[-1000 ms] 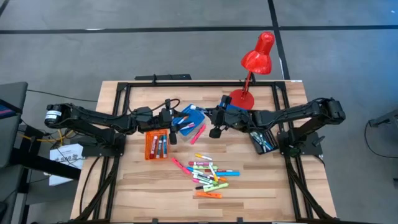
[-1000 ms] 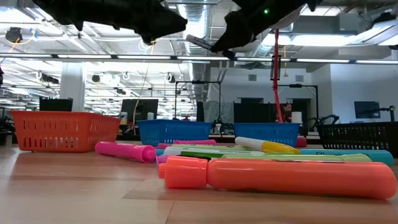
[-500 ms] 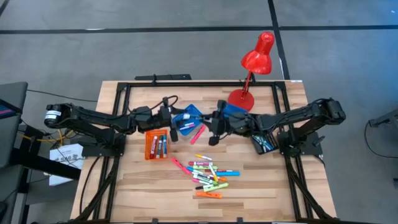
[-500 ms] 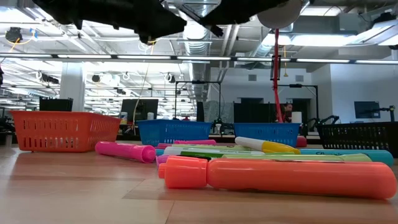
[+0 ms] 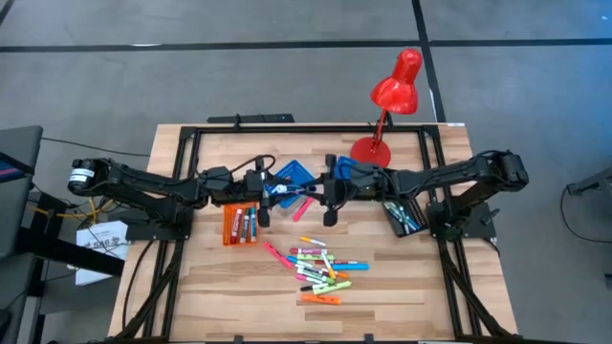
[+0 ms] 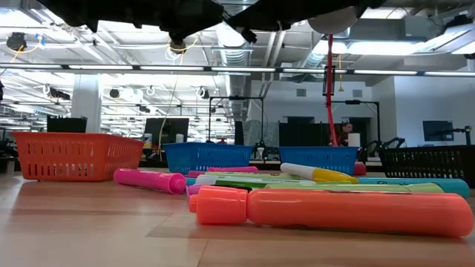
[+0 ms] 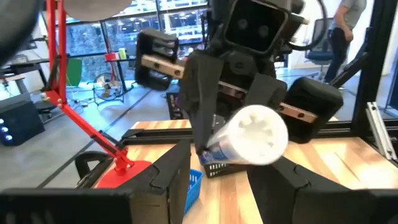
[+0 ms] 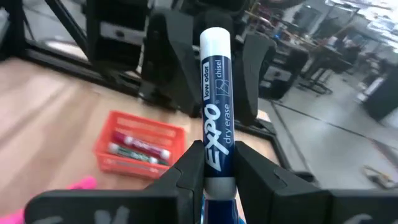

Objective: Pick & Place Markers
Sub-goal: Put the large dark blue marker pen into the orange bin, then put the bottom large pink highlighter pen into the right blue bin

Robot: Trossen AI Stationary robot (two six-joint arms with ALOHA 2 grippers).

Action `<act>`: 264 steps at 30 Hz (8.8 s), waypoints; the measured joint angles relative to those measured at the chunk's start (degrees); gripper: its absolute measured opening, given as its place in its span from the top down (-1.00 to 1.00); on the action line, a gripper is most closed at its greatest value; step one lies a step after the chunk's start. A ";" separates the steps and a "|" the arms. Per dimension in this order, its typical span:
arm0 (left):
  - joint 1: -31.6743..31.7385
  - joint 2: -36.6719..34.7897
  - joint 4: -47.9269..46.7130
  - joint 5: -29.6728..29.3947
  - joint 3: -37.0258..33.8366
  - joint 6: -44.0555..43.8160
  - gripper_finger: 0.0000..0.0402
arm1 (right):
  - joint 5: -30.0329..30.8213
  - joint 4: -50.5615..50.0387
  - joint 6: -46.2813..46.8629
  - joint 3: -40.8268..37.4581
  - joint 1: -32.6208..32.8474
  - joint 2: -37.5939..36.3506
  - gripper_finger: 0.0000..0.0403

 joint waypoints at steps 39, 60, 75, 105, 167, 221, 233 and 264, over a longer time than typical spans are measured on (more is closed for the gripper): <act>0.01 0.07 0.22 -1.38 0.01 -0.10 0.69 | -1.29 3.20 1.97 0.13 -2.06 4.16 0.49; -0.01 -8.75 -28.57 -22.05 0.01 -17.80 0.64 | -1.01 -2.11 3.08 0.11 -4.34 4.15 -0.07; -1.58 -19.12 -68.73 -3.99 0.01 -49.86 0.63 | -0.97 -3.39 3.47 0.11 -4.31 4.13 -0.04; -1.50 -18.57 -66.58 -1.94 3.73 -34.51 0.31 | -1.23 -3.98 6.09 0.11 -4.31 4.10 -0.02; -11.44 2.55 -38.85 -2.75 4.89 2.93 0.57 | -1.21 -29.55 21.44 0.79 0.29 -9.29 -0.02; -0.63 4.44 -19.09 3.28 4.65 6.29 0.50 | 4.65 22.93 16.17 -12.50 4.71 5.15 0.63; -0.12 4.44 -19.22 2.61 4.65 1.41 0.06 | 26.96 -16.79 26.59 -12.52 3.06 -12.56 0.68; 0.49 17.64 -14.74 4.51 4.69 -4.58 0.20 | 9.64 -33.60 43.04 -12.48 -14.04 -0.43 0.67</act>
